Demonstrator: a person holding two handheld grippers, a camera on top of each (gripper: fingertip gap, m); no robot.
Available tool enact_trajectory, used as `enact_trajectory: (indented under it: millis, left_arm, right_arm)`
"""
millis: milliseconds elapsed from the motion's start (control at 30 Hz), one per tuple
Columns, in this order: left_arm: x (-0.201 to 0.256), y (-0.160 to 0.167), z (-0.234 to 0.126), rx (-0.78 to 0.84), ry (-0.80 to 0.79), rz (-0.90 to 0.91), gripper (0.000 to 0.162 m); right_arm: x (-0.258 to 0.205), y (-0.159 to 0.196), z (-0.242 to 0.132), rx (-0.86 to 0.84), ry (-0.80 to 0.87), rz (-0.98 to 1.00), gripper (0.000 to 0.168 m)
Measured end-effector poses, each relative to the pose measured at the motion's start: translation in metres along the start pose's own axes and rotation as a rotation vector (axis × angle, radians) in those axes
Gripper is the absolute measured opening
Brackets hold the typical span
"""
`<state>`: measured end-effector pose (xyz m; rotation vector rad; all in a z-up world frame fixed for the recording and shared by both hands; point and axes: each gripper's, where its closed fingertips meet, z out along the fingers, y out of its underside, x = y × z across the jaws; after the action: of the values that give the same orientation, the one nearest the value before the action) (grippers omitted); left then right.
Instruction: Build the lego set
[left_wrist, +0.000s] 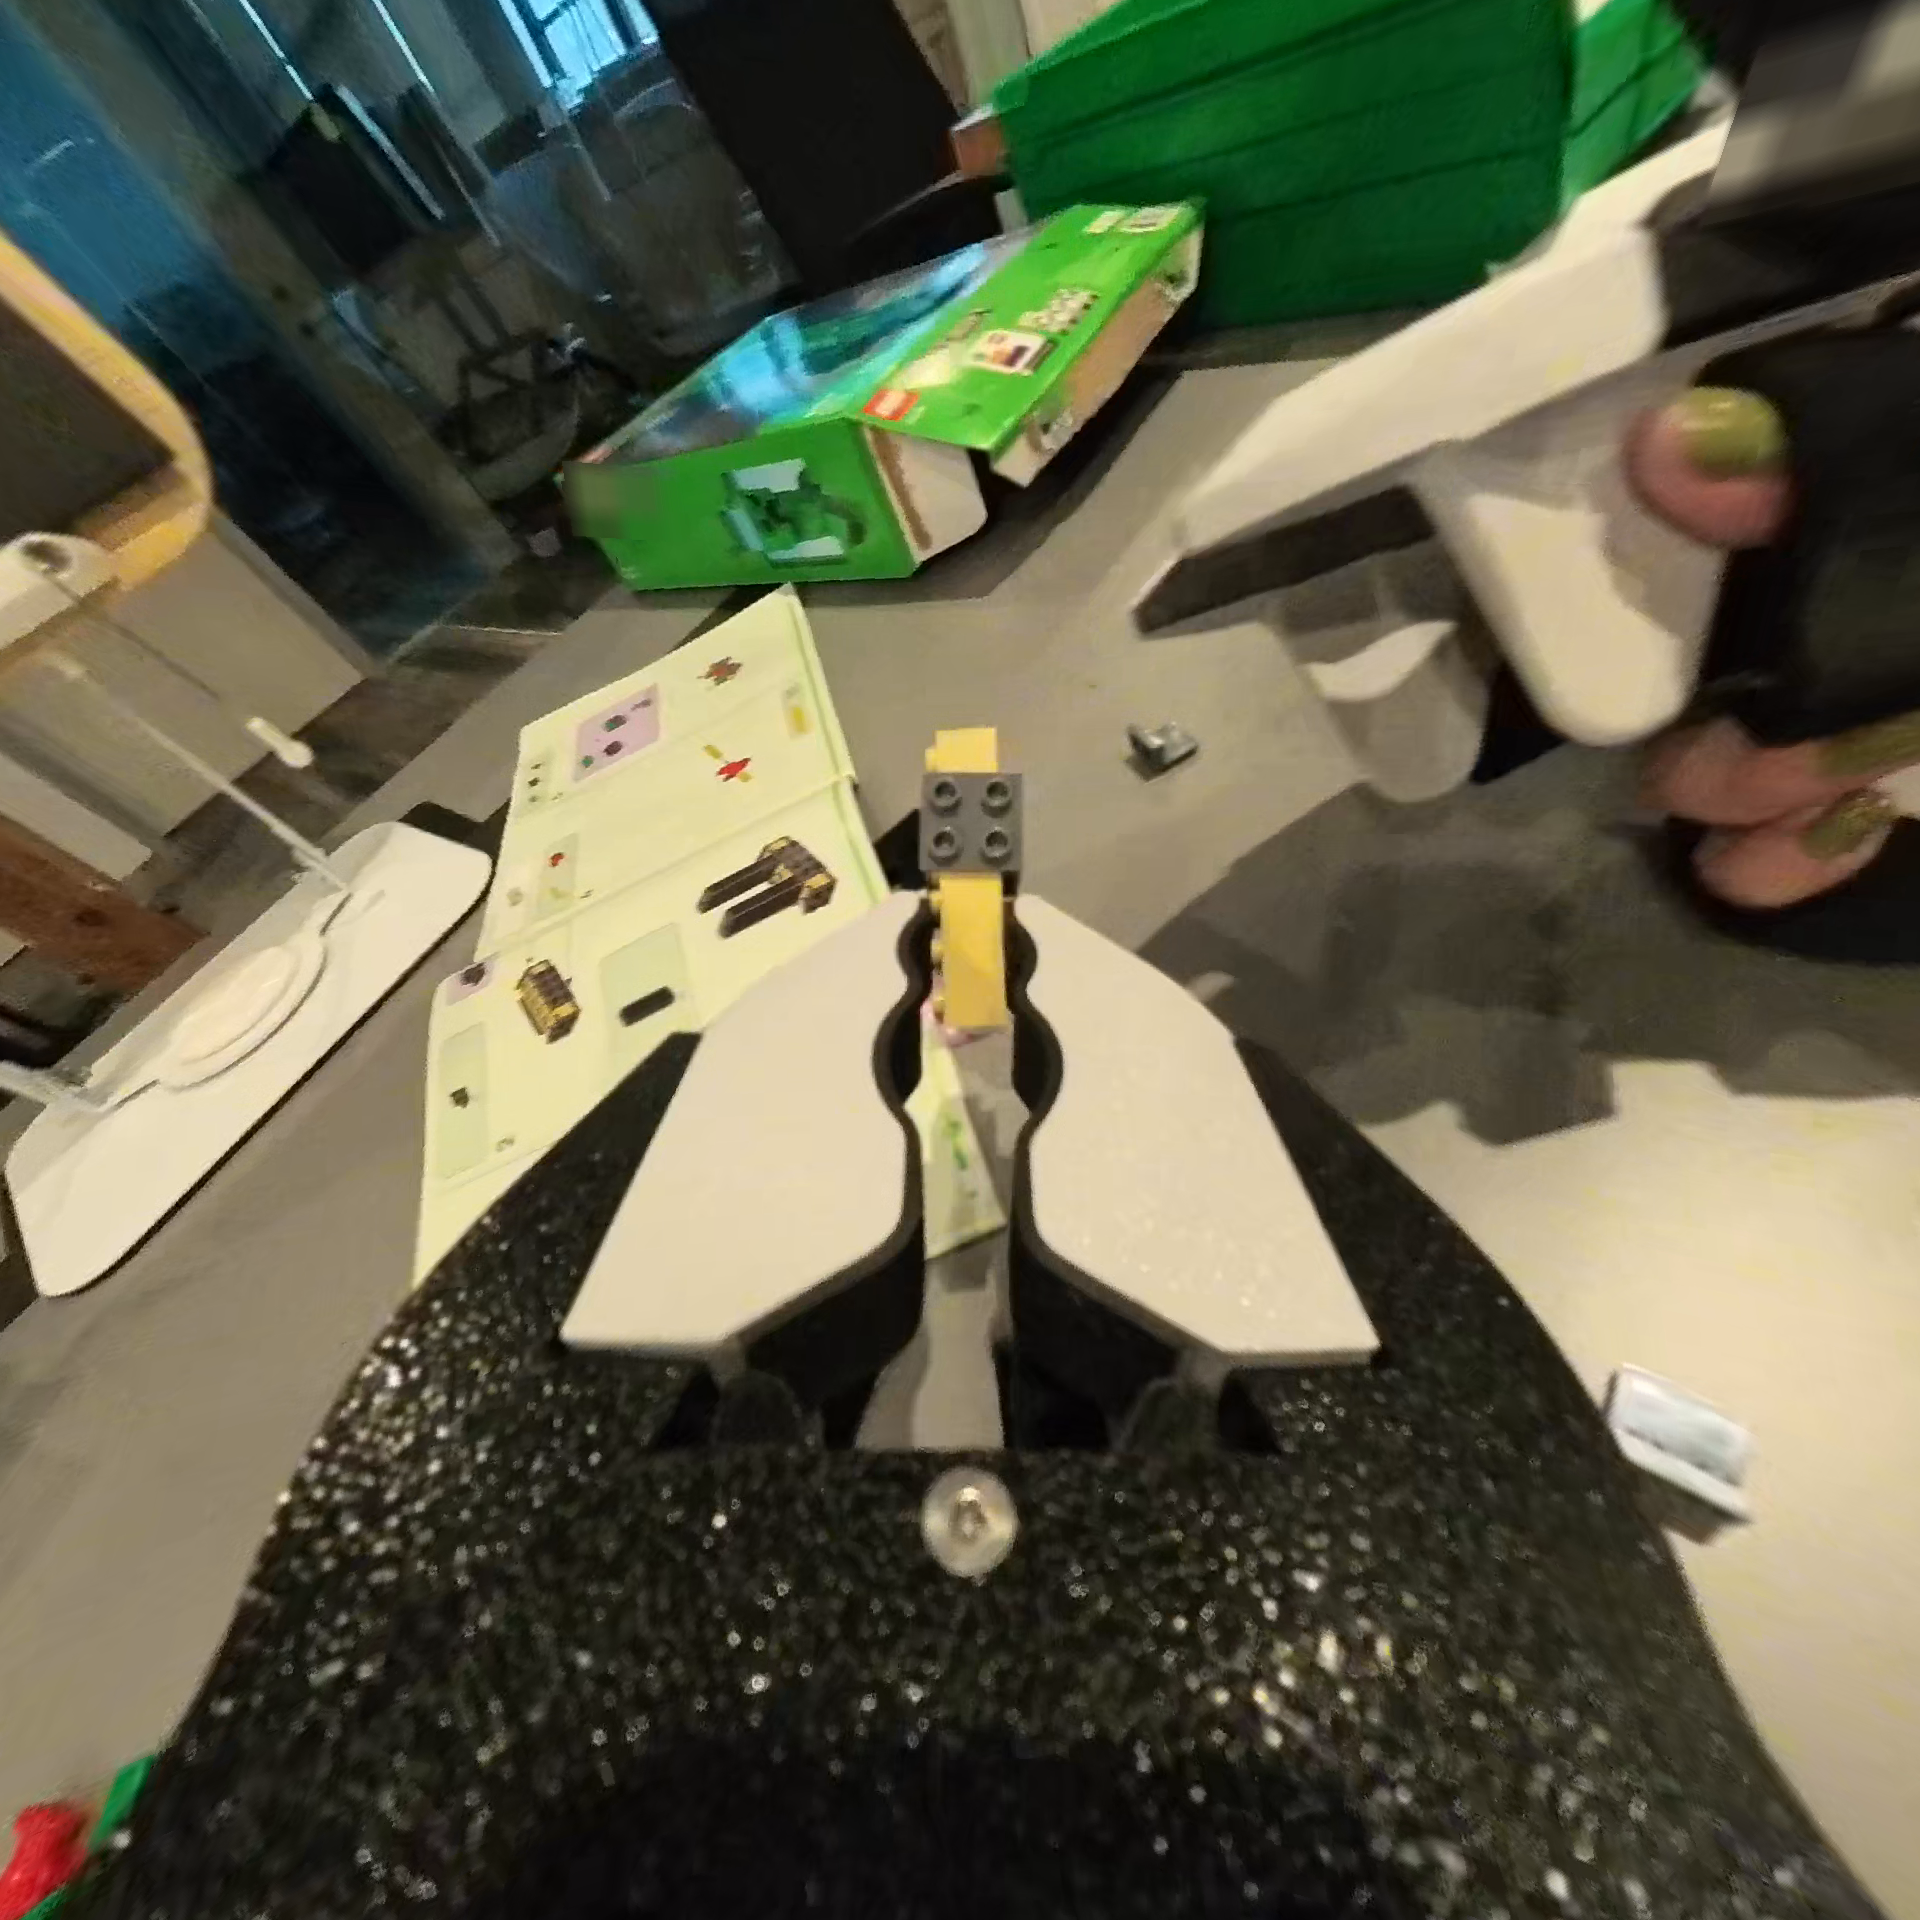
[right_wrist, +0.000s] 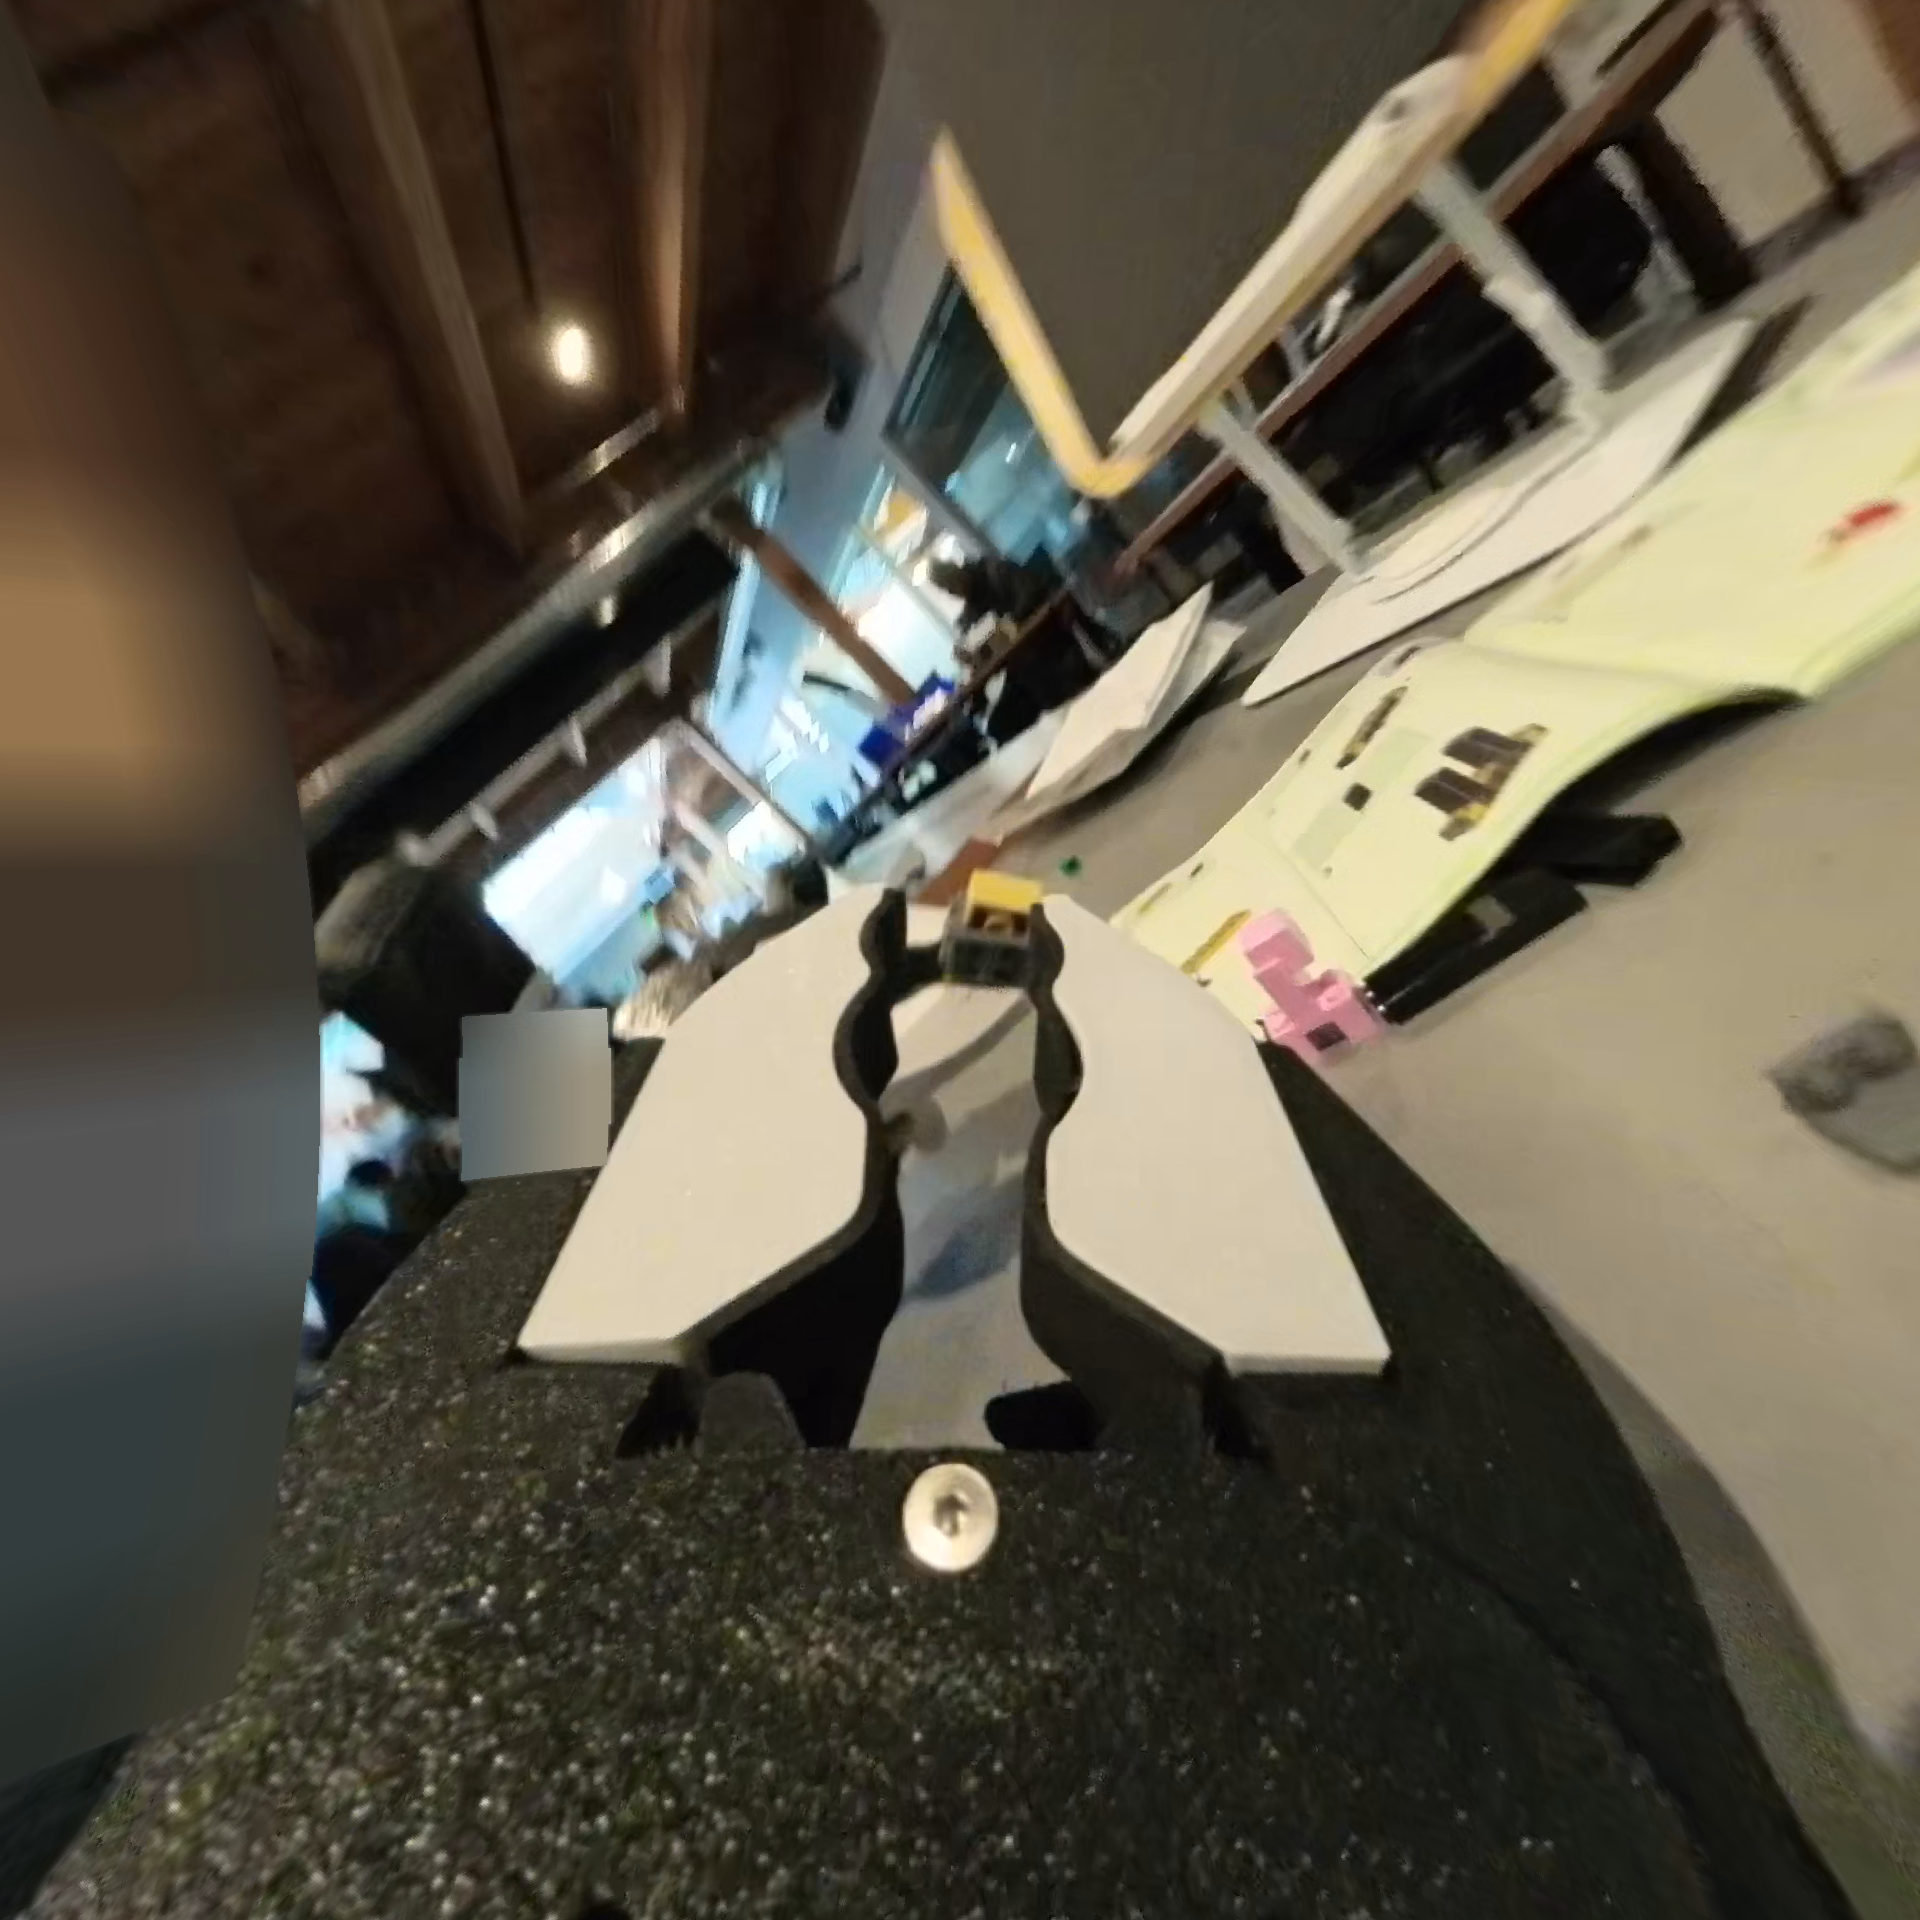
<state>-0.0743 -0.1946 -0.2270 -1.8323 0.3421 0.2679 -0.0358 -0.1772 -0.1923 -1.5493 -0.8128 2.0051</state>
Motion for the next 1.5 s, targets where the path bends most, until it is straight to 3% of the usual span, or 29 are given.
enact_trajectory:
  millis: [233,367,500,633,900,1233,1367,1500]
  left_arm:
    - [-0.014,0.000,-0.009,0.042,-0.017,0.004,0.012]
    - [-0.006,0.005,-0.006,0.026,0.039,0.008,0.012]
    - [0.003,0.007,-0.004,0.026,0.118,-0.033,0.012]
    - [-0.003,0.010,-0.005,0.027,0.128,-0.093,0.012]
    - [-0.025,0.011,-0.011,0.059,0.055,-0.148,0.012]
    - [-0.022,0.011,-0.011,0.065,0.070,-0.161,0.012]
    - [-0.010,0.003,-0.015,0.072,0.202,-0.265,0.012]
    - [0.012,-0.007,-0.029,0.042,0.497,-0.502,0.012]
  right_arm:
    - [-0.023,0.084,-0.027,-0.707,-0.151,-0.412,0.013]
    - [-0.030,0.121,-0.043,-0.906,-0.220,-0.609,0.012]
    - [-0.025,0.136,-0.042,-1.056,-0.192,-0.708,0.019]
    - [-0.011,0.139,-0.036,-1.183,0.012,-0.752,0.015]
    - [-0.030,0.159,-0.030,-1.134,0.179,-0.637,0.011]
    - [-0.026,0.153,-0.038,-1.098,0.265,-0.837,0.006]
    - [-0.026,0.149,-0.041,-1.072,0.219,-0.902,0.007]
    - [-0.035,0.115,-0.038,-0.915,0.136,-0.984,0.017]
